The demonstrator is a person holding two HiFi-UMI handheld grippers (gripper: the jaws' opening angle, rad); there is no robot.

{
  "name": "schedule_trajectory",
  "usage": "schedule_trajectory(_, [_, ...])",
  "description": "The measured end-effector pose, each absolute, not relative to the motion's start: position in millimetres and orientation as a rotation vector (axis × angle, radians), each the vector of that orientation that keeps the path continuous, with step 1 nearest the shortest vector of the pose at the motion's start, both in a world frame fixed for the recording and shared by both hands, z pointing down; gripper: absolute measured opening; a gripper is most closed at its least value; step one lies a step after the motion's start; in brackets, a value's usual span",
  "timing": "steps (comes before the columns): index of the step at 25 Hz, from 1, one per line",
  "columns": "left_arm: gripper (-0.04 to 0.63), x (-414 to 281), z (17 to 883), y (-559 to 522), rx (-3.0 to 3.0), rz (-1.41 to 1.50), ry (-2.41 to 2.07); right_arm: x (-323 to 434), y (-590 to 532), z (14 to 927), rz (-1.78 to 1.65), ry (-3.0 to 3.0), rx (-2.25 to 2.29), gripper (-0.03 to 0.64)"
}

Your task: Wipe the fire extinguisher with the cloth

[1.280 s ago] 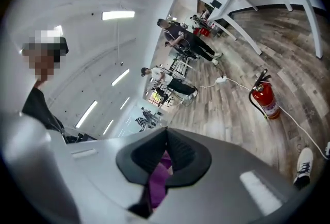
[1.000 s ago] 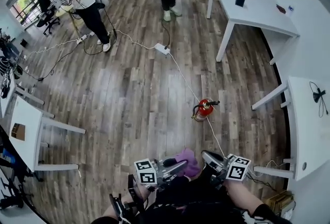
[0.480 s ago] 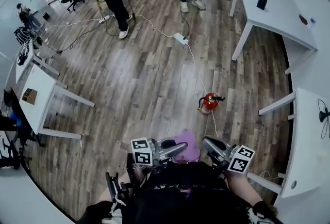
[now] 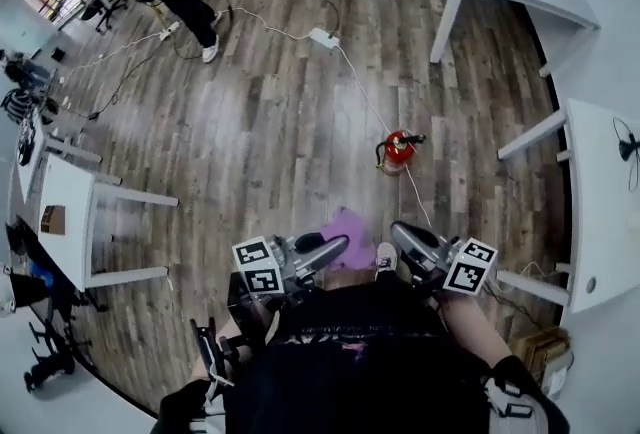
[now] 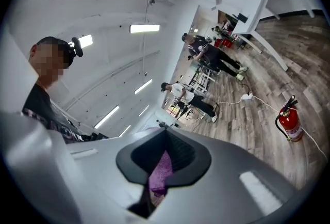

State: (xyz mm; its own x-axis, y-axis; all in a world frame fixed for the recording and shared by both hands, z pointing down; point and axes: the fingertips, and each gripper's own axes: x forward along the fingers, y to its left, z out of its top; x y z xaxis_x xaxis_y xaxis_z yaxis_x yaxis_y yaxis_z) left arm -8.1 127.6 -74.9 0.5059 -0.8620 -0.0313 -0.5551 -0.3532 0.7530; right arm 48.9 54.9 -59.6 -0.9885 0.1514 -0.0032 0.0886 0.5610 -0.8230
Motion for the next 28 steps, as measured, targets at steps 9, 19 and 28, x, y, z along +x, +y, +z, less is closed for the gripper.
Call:
schedule_trajectory(9, [0.041, -33.6, -37.6, 203.9, 2.131, -0.404, -0.83, 61.5, 141.5, -36.3, 1.595, -2.774, 0.344, 0.003])
schedule_trajectory(19, [0.041, -60.5, -15.6, 344.6, 2.093, -0.266, -0.619, 45.1, 311.0, -17.8, 1.615, -2.686, 0.556, 0.003])
schedule_trajectory(28, [0.041, -58.8, -29.2, 351.5, 2.133, -0.321, -0.538, 38.4, 343.5, -22.2, 1.523, -2.653, 0.55, 0.003])
